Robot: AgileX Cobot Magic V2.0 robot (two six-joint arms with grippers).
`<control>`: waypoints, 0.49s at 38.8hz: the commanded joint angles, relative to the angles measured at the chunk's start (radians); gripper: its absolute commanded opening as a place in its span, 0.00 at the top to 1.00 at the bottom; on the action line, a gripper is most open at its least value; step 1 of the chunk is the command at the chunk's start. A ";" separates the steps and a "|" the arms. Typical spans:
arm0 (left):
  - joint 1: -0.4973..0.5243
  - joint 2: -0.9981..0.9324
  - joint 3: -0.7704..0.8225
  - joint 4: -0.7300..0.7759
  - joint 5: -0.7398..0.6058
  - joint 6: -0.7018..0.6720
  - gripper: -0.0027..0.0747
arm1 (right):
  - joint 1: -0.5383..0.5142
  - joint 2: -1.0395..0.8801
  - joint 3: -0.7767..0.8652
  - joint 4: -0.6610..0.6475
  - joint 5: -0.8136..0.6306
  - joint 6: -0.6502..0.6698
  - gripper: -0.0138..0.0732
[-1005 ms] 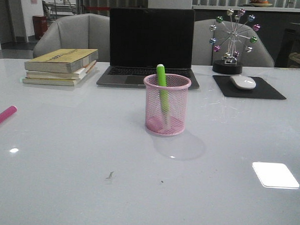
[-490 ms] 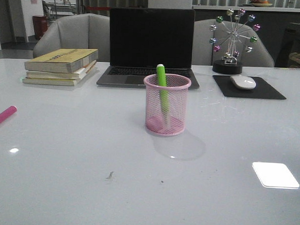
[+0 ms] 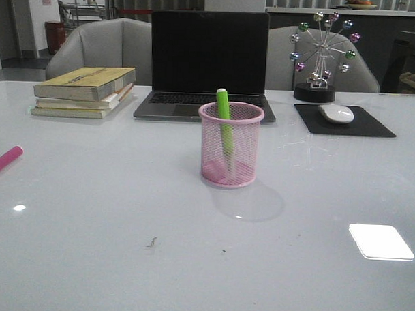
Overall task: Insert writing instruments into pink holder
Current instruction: 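Lower the left gripper onto the pink marker and close on it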
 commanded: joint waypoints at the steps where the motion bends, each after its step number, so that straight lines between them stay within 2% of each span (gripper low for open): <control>1: -0.003 0.028 -0.037 -0.015 -0.046 -0.004 0.55 | -0.005 -0.007 -0.029 -0.008 -0.078 -0.003 0.47; 19: -0.003 0.237 -0.037 -0.022 -0.021 0.008 0.55 | -0.005 -0.007 -0.029 -0.008 -0.078 -0.003 0.47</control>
